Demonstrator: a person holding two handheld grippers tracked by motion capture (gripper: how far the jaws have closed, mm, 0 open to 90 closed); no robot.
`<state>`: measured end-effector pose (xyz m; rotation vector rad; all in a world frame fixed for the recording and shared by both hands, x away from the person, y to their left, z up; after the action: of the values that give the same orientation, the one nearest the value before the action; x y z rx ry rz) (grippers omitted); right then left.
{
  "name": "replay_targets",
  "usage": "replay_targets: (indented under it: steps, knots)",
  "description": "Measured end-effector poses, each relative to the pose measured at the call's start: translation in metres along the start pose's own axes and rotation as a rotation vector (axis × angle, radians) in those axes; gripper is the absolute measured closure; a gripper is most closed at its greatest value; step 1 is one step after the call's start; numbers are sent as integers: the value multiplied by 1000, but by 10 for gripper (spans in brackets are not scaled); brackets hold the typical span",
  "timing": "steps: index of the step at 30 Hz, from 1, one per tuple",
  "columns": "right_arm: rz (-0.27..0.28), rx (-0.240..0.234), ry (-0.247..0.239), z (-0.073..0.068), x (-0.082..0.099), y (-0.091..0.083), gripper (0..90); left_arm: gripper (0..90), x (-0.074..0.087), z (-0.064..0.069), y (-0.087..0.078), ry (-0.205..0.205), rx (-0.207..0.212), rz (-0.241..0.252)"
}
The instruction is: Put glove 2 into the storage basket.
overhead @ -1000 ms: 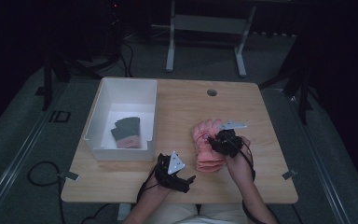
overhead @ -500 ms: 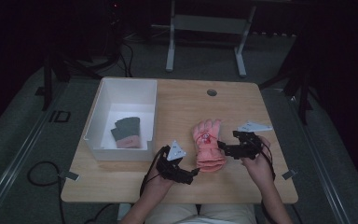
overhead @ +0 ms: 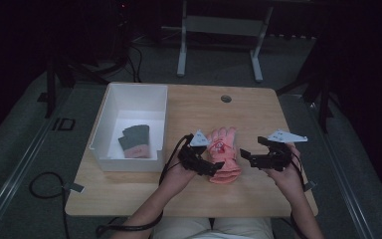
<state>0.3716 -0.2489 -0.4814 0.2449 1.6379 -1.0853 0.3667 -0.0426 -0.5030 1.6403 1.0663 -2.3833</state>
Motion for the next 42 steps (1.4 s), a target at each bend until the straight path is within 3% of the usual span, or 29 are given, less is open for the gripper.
replay_targets:
  steps: [2,5,6,8,9,13,17,18,20,23,24,25,26,29,31,34,37,40,42]
  knots:
    - [-7,11,-19,-1,-1,2,127,116,-7,-2,4,16,4,0]
    - [-22,16,-12,0,-4,7,275,123,-15,-7,12,30,16,-4]
    - [-25,13,-9,1,-6,8,437,126,-16,-8,14,28,17,-2]
    - [-30,-1,4,3,-9,12,505,129,-17,-13,20,27,14,-14]
    - [-34,-7,8,4,-11,15,592,131,-16,-15,23,29,0,-24]
    - [-82,-21,0,6,-13,32,652,178,-11,-25,29,-15,-20,-40]
    - [-109,-19,0,6,-12,44,653,236,-8,-32,32,-24,-68,-53]
    - [-116,-14,-3,4,-12,51,649,240,-6,-38,35,-32,-148,-85]
    - [-121,-2,-5,3,-11,56,632,240,-5,-44,38,-64,-169,-109]
    - [-147,22,4,3,-7,65,560,240,0,-52,44,-133,-161,-140]
    - [-156,32,7,4,-5,67,537,240,0,-52,44,-133,-161,-140]
    - [-164,24,16,5,-2,68,516,240,6,-55,49,-168,-128,-175]
    - [-179,18,29,6,3,70,496,240,6,-55,49,-168,-128,-175]
    - [-225,-6,51,8,16,77,452,240,17,-61,59,-248,-121,-208]
    - [-244,-15,61,10,23,80,435,254,21,-61,63,-269,-102,-220]
    - [-286,-22,55,10,30,86,435,284,27,-61,72,-294,-81,-242]
    - [-305,-26,51,11,35,90,451,323,29,-64,78,-336,-23,-246]
    - [-303,-65,84,10,39,93,543,370,31,-65,82,-355,4,-245]
    - [-299,-78,103,10,40,93,598,436,32,-66,83,-374,49,-239]
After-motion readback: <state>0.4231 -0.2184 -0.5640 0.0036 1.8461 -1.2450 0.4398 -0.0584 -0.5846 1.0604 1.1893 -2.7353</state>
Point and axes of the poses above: each handheld gripper's, and its own axes: y roughly forward along the jaws, x roughly out of its underside, z roughly to its right, the point moved 5 cm from there along y, roughly forward along the jaws, and after that the axes turned 4 degrees about -y, right-handed, at the moved point
